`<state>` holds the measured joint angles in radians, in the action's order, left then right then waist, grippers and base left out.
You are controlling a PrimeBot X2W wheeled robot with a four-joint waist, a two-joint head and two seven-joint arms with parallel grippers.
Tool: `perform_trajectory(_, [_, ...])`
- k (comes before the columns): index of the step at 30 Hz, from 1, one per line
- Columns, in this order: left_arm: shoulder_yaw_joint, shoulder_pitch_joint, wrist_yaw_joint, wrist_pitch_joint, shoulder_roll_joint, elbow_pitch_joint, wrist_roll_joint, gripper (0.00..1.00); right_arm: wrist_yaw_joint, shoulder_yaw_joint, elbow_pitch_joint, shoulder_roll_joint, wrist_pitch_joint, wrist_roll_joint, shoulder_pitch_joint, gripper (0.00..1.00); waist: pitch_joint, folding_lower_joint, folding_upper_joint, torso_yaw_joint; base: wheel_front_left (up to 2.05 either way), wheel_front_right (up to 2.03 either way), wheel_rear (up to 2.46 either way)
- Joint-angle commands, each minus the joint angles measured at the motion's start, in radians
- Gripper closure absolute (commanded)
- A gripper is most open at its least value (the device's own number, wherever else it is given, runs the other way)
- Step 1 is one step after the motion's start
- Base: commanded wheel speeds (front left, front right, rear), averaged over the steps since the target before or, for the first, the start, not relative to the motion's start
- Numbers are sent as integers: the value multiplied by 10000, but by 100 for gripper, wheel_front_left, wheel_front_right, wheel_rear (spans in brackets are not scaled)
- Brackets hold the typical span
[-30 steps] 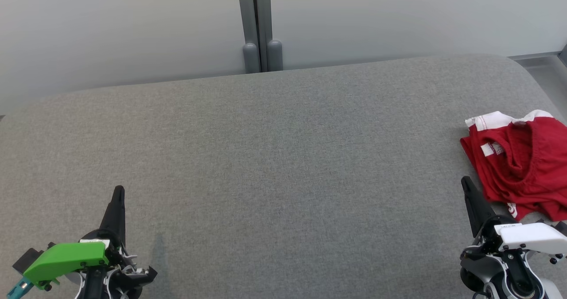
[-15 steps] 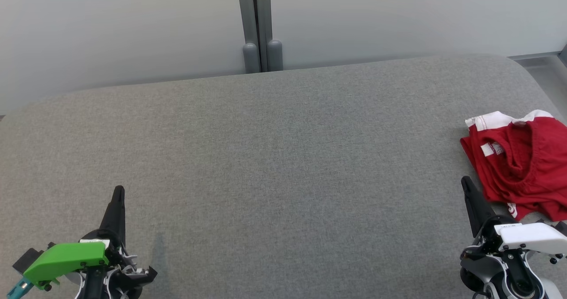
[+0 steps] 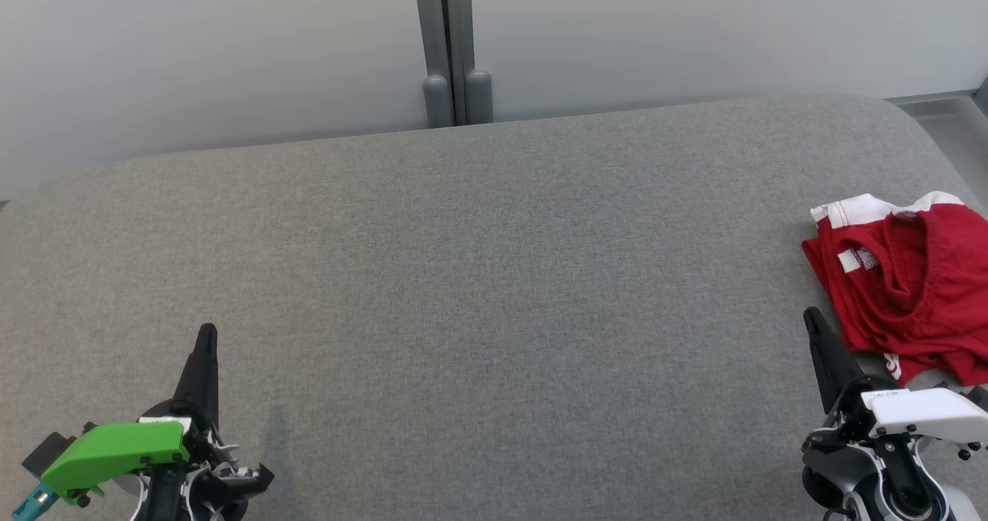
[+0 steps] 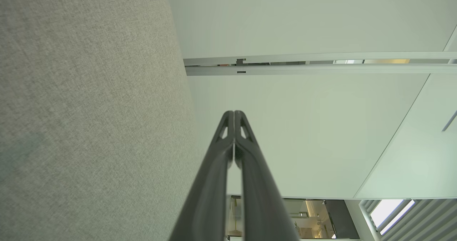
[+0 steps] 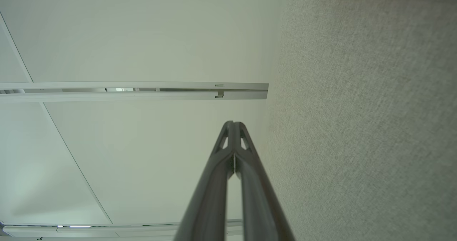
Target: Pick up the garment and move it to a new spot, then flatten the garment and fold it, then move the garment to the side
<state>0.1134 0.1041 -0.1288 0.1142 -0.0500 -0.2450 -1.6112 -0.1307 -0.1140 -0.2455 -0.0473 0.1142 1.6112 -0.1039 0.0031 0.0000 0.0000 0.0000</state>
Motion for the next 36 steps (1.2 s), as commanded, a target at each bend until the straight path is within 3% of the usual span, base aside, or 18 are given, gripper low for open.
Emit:
perform_trajectory(1, [25, 100, -36, 34, -2, 8, -31, 100, 0, -15, 38, -56, 33, 35, -82, 100, 0, 0, 0, 0, 0, 0, 0])
perform_trajectory(36, [22, 100, -36, 32, -2, 9, -33, 100, 0, -14, 36, -56, 32, 36, -81, 100, 0, 0, 0, 0, 0, 0, 0])
